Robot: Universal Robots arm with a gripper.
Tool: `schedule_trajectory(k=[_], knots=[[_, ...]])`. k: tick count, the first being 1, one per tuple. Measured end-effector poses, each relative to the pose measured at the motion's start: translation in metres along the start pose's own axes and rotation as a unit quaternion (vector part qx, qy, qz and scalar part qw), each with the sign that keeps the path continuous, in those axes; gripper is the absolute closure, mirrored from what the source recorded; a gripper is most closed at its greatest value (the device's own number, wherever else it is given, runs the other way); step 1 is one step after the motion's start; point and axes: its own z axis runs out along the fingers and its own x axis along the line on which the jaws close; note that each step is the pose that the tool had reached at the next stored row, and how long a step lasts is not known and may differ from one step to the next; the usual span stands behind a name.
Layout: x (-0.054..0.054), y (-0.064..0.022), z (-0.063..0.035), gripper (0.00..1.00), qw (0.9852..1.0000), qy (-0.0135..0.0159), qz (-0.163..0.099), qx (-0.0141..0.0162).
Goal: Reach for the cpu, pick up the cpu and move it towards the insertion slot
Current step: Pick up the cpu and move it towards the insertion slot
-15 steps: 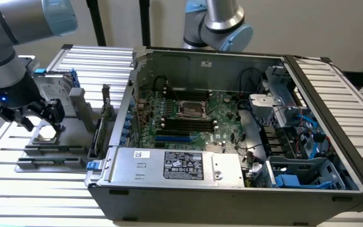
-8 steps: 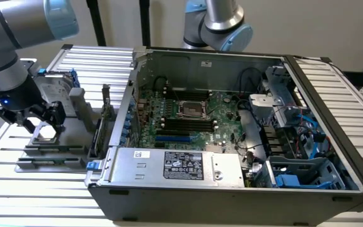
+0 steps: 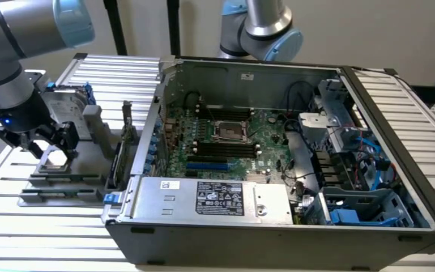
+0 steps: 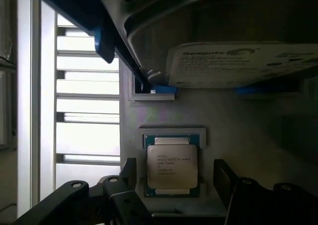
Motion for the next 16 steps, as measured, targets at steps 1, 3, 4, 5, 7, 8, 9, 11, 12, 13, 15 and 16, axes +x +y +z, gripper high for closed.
schedule_trajectory(k=[1, 3, 4, 5, 7, 8, 9, 11, 12, 13, 15, 16], knots=[[0.0002, 0.0001, 0.0003, 0.27, 1.0, -0.0001, 0.0, 0.0], [0.0004, 0.0002, 0.0008, 0.27, 1.0, 0.0, 0.001, 0.0], [0.0005, 0.0003, 0.0013, 0.27, 1.0, -0.0001, 0.001, 0.0], [0.0006, 0.0004, 0.0018, 0.27, 1.0, -0.0001, 0.001, 0.0], [0.0008, 0.0004, 0.0026, 0.27, 1.0, -0.0001, 0.001, 0.0], [0.0009, 0.0004, 0.003, 0.27, 1.0, 0.0, 0.001, 0.0], [0.001, 0.0004, 0.0035, 0.27, 1.0, -0.0001, 0.001, 0.0], [0.0011, 0.0003, 0.0047, 0.27, 1.0, -0.0002, 0.001, 0.0], [0.0012, 0.0003, 0.0053, 0.27, 1.0, -0.0001, 0.001, 0.0], [0.0012, 0.0003, 0.0059, 0.27, 1.0, -0.0001, 0.001, 0.0], [0.0013, 0.0002, 0.0068, 0.27, 1.0, 0.0, 0.001, 0.0], [0.0013, 0.0002, 0.0074, 0.27, 1.0, -0.0001, 0.001, 0.0]])
